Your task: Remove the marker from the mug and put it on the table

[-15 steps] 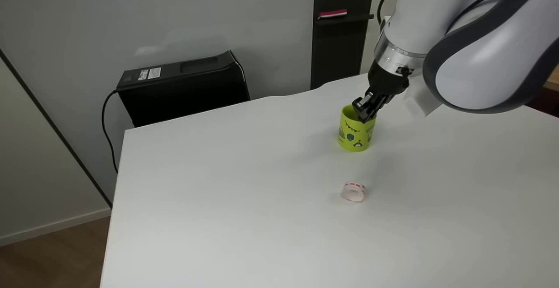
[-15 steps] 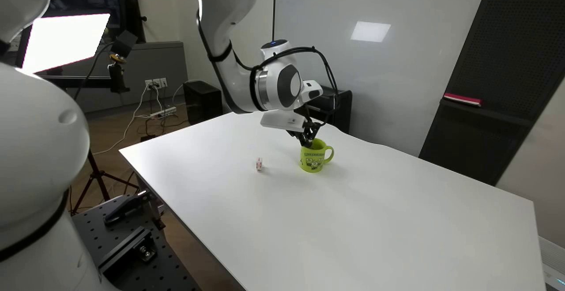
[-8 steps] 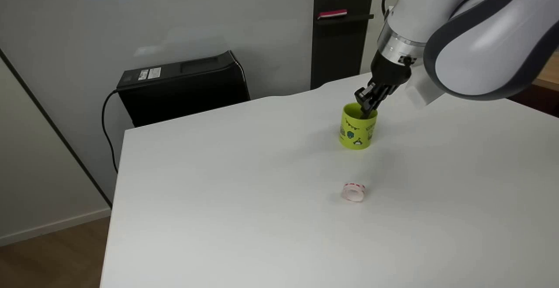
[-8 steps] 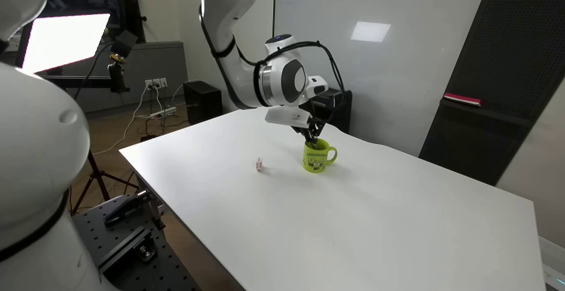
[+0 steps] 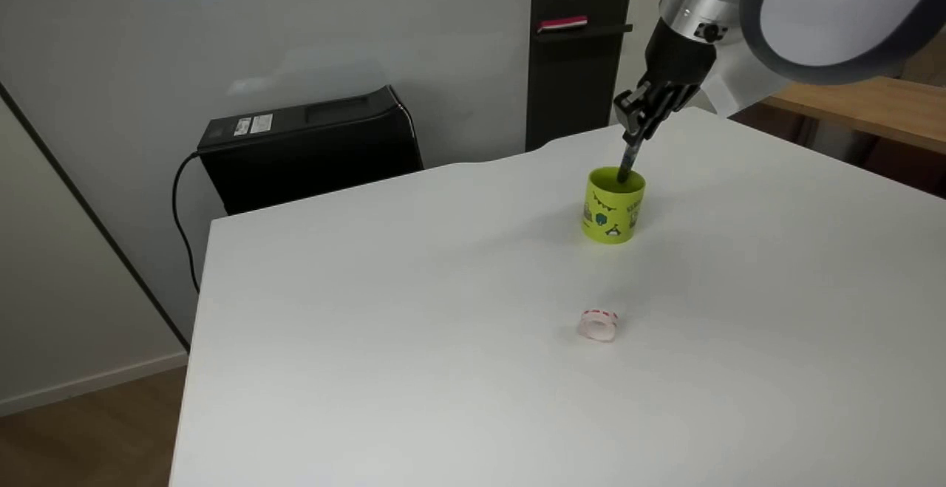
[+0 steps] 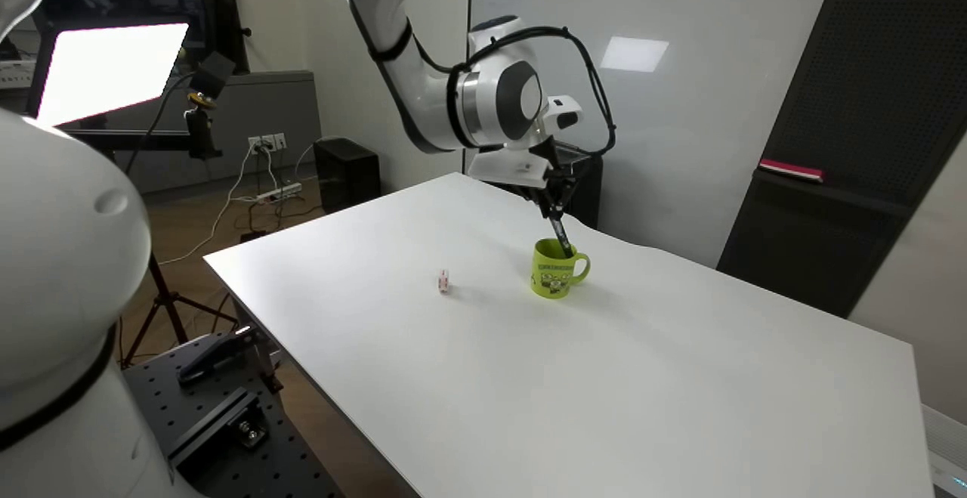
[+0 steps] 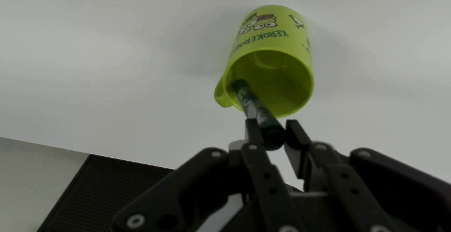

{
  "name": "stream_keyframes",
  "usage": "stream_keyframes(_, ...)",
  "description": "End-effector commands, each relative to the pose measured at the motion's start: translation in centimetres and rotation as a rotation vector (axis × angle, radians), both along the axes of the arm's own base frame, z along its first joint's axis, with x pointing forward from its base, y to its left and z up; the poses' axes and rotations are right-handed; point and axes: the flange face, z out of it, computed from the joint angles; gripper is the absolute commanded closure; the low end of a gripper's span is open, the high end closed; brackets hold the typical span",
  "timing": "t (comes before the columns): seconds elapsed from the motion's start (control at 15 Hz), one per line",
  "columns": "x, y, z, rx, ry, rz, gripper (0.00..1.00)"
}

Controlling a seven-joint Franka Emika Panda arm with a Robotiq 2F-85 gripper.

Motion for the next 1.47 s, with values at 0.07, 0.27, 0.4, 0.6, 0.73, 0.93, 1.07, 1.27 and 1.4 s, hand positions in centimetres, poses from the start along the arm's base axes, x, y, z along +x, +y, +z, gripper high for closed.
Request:
stream_keyframes(0.07,-0.1,-1.7,4.6,0.05,0.0,-0.027,0.96)
stream_keyframes(0.27,-0.3,-2.8,6.9,0.093,-0.001,-0.035,0.96)
stream_keyframes(0.4,-0.4,-3.2,8.0,0.091,-0.034,-0.031,0.96)
stream_keyframes(0.6,-0.9,-1.5,8.1,0.035,-0.123,0.051,0.96)
stream_keyframes(0.73,-1.6,0.5,7.3,0.041,-0.157,0.108,0.96)
stream_keyframes(0.93,-3.0,3.6,5.9,0.071,-0.175,0.177,0.96)
stream_keyframes(1.07,-4.0,5.4,4.9,0.098,-0.172,0.209,0.96)
stream_keyframes(1.27,-5.6,7.7,3.1,0.135,-0.163,0.256,0.96)
stream_keyframes(1.4,-6.3,8.5,1.8,0.142,-0.161,0.278,0.96)
